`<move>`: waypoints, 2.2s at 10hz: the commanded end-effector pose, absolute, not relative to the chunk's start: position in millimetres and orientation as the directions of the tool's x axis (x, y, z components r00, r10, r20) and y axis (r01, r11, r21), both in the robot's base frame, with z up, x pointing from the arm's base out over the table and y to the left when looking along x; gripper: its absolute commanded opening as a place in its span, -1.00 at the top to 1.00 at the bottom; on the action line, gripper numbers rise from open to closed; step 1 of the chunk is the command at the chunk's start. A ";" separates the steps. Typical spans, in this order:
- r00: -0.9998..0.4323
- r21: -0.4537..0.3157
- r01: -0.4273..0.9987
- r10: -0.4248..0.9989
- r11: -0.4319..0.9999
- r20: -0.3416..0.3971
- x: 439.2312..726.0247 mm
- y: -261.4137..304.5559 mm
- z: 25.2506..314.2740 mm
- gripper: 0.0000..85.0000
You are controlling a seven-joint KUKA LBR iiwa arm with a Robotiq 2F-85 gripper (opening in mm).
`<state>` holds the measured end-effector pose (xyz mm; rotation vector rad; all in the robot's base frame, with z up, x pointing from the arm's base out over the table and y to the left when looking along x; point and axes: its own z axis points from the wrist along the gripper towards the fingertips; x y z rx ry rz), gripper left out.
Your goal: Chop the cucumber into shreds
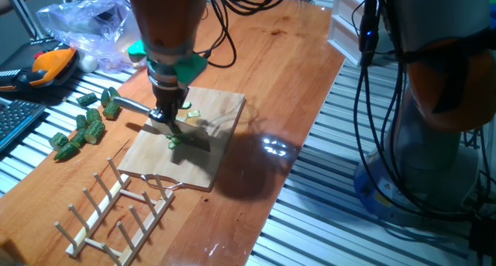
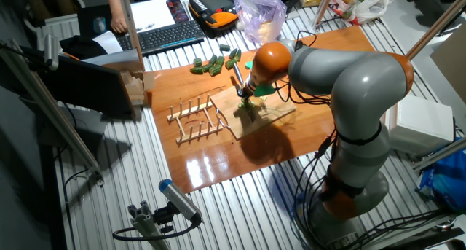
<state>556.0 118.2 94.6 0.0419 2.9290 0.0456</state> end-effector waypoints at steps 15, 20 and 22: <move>-0.988 0.074 0.011 0.023 0.997 -0.155 589.8 103.3 167.2 1.00; -0.987 0.063 -0.023 -0.013 0.998 -0.157 594.0 115.6 175.8 1.00; -0.986 0.064 -0.042 -0.031 0.997 -0.165 593.0 113.3 179.4 1.00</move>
